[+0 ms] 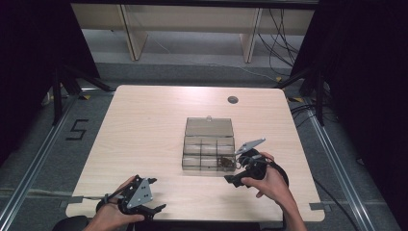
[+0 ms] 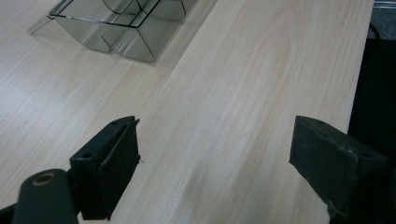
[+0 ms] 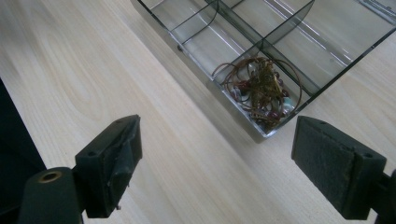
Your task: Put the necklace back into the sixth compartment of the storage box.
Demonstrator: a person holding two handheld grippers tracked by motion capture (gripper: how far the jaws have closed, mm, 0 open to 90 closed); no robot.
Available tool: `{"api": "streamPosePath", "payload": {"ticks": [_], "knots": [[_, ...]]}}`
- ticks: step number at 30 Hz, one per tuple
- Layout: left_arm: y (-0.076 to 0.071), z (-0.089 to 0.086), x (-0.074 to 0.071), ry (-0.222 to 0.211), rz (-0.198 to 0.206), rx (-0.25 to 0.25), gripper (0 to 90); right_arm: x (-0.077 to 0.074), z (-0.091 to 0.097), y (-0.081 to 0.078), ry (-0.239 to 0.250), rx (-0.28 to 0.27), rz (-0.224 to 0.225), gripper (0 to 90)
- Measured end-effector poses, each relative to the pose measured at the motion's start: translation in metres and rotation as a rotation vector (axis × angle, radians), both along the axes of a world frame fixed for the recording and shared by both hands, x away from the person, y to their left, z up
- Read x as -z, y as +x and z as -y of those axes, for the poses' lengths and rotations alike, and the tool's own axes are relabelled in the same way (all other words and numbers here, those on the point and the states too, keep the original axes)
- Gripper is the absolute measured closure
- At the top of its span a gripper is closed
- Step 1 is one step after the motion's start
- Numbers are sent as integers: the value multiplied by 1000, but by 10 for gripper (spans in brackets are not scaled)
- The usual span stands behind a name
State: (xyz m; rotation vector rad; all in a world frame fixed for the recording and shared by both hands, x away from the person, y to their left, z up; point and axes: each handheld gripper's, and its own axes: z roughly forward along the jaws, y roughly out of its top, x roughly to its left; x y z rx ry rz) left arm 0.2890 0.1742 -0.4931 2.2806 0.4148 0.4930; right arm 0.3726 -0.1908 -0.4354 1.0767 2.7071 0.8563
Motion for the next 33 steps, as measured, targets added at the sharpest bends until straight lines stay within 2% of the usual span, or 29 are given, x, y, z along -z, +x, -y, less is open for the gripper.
{"api": "streamPosePath", "payload": {"ticks": [1,2,3,4,5,6,7,8,9,12,13,17,18,19,20,21,22,23,24,25,26,28,29,30,31,32,33], "knots": [[0,0,-1,8,-5,0,151,1,1,1,8,-30,10,172],[0,0,-1,7,-7,1,151,3,0,0,24,-23,20,172],[1,0,0,6,-5,3,152,0,-1,-3,1,7,-14,172],[1,-1,-1,6,-6,2,152,-1,-2,-5,-4,28,-28,172],[1,-1,-1,20,0,2,151,3,-2,-4,11,6,7,172],[1,-1,-1,17,-2,1,152,2,-1,-3,13,-24,11,172],[1,-1,-1,19,-1,1,152,1,-1,-4,11,-19,10,172],[0,0,0,0,-2,-4,152,1,-1,-4,8,-23,27,172],[0,0,0,2,1,-5,152,0,-2,-6,9,-13,6,172],[1,0,0,18,4,-6,152,2,-2,-8,26,-24,28,172],[1,0,0,15,3,-4,151,0,-3,-11,11,-2,-1,172],[1,-1,-1,18,-2,-2,152,2,-4,-13,18,-26,19,172],[1,-1,0,16,-1,-1,152,1,-6,-15,8,0,-4,172],[1,-1,0,16,-1,-1,152,4,-5,-14,21,-41,32,172],[1,-1,0,14,-2,-1,151,3,-6,-15,15,-32,6,173],[1,0,0,16,6,-4,151,2,-6,-17,15,-25,-1,174],[1,0,0,13,3,-3,152,3,-6,-16,15,-27,20,174],[0,0,1,1,-2,-4,152,4,-6,-18,27,0,12,174],[0,0,1,2,-2,-3,152,3,-5,-18,14,0,13,174],[0,0,0,7,-10,-1,151,6,-5,-18,24,4,36,173],[0,0,1,-1,-3,0,152,5,-4,-19,19,-18,19,173],[0,0,1,-1,-3,0,152,6,-3,-19,21,-21,42,172],[0,0,0,8,-8,0,152,5,-3,-20,24,-7,11,172],[0,0,0,7,-7,0,151,5,-3,-22,31,3,14,172],[0,0,0,6,-7,-1,152,7,-2,-21,33,-16,30,172],[0,0,0,7,-7,-1,152,7,-2,-23,26,2,26,172],[0,0,0,8,-7,0,151,7,-2,-22,33,-14,17,172]]}}
